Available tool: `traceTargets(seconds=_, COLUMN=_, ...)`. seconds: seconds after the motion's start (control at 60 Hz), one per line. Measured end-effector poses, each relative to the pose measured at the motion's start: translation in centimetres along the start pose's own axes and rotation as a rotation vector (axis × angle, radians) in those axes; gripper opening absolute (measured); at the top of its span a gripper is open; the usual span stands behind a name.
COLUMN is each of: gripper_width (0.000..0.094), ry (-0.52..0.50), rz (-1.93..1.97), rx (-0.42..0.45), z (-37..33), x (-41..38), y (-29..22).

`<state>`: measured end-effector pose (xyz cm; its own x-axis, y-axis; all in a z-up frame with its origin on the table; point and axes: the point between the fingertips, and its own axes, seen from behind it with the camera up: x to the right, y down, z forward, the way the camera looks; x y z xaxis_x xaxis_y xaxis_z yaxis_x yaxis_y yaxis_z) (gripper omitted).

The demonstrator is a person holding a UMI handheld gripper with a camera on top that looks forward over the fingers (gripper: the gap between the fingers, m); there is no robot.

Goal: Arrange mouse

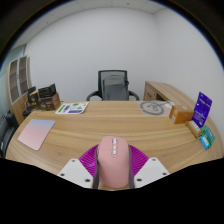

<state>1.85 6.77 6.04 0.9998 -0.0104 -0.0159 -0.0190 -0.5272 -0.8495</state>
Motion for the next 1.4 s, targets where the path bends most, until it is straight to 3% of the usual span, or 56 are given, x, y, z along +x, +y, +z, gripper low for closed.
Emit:
traceTargets(seconds=0.217, gripper_width=0.0397, ry=-0.106, rz=-0.003, rx=0.154, z=0.9, x=-23.5, y=-12.1)
traceTargets(seconds=0.333, gripper_width=0.0395, ry=-0.12, rz=-0.006, rx=0.105, z=4.9, x=-34.4, y=-12.2)
traceTargets(seconds=0.45, gripper_width=0.0396, ry=-0.084, rz=-0.025, rx=-0.003, z=9.7, x=-40.1, y=-8.0)
traceTargets(seconds=0.75, gripper_width=0.0397, ry=-0.009, rz=-0.045, rx=-0.2, z=13.3, x=-42.9, y=0.3)
traceTargets(seconds=0.867, gripper_width=0.0409, ry=-0.005, rz=-0.057, rx=-0.204, z=13.5, x=-42.9, y=0.4)
traceTargets(seconds=1.0, gripper_width=0.0528, ry=-0.008, rz=-0.069, rx=-0.241, z=13.4, x=-42.9, y=0.6)
traceTargets(seconds=1.067, gripper_width=0.0701, ry=-0.034, rz=-0.076, rx=-0.302, z=12.9, x=-43.2, y=1.3)
traceTargets(seconds=1.1, gripper_width=0.0834, ry=-0.046, rz=-0.076, rx=-0.296, z=12.4, x=-43.5, y=1.0)
traceTargets(seconds=1.117, gripper_width=0.0853, ry=-0.051, rz=-0.079, rx=-0.287, z=12.2, x=-43.6, y=0.7)
traceTargets(seconds=1.4, gripper_width=0.0836, ry=-0.099, rz=0.028, rx=-0.195, z=1.3, x=-44.7, y=-1.7)
